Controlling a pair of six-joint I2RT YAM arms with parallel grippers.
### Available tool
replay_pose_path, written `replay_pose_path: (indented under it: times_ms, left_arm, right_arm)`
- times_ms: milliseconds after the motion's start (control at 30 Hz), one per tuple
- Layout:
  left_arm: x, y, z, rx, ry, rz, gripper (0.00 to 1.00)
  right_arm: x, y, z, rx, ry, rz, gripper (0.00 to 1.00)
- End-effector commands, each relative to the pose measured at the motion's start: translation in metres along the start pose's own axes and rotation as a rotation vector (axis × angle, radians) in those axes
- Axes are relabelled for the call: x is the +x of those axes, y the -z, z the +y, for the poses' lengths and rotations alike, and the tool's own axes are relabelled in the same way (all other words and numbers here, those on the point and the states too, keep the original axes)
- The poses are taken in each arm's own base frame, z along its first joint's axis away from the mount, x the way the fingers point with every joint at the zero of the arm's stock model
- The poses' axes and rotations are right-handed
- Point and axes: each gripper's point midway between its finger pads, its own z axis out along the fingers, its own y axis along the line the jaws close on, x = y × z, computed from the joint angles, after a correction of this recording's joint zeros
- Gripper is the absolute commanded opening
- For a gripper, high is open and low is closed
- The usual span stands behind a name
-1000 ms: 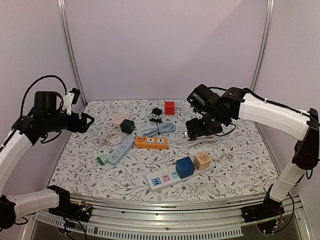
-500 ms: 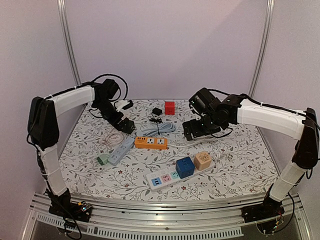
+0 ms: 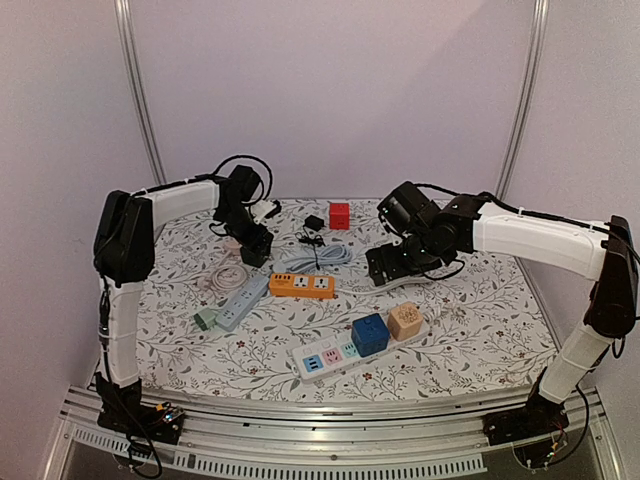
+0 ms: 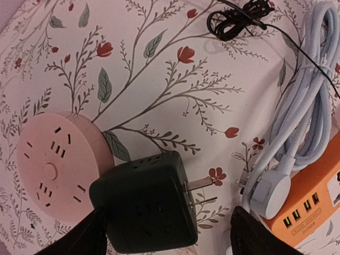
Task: Insert the plug
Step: Pick up the plug from the center of the board.
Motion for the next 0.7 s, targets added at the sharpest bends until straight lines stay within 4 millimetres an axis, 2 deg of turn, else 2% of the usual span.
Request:
replay_pose_path:
  times_ms: [0,100,267,467,667]
  left_arm:
    - [0.006,-0.012,0.008,-0.053,0.005,0.026,0.77]
    - [0.005,-0.008,0.013,-0.059,0.016,0.019,0.76]
    - [0.0,0.011,0.018,-0.067,0.008,-0.035,0.79]
    - [0.021,-0.006,0.016,-0.047,0.032,0.026,0.82]
    - [0.023,-0.015,0.021,-0.043,0.056,0.034,0.76]
  right_arm:
    - [-0.004,0.002,-0.007,0.013,-0.014,-0.019,0.99]
    - [-0.004,0.001,-0.005,0.008,-0.01,-0.013,0.99]
    - [-0.003,-0.003,-0.003,0.007,0.001,-0.005,0.99]
    - [-0.002,-0.005,-0.001,0.003,0.007,0.003,0.99]
    - [0.0,-0.005,-0.003,0.004,0.008,0.005,0.99]
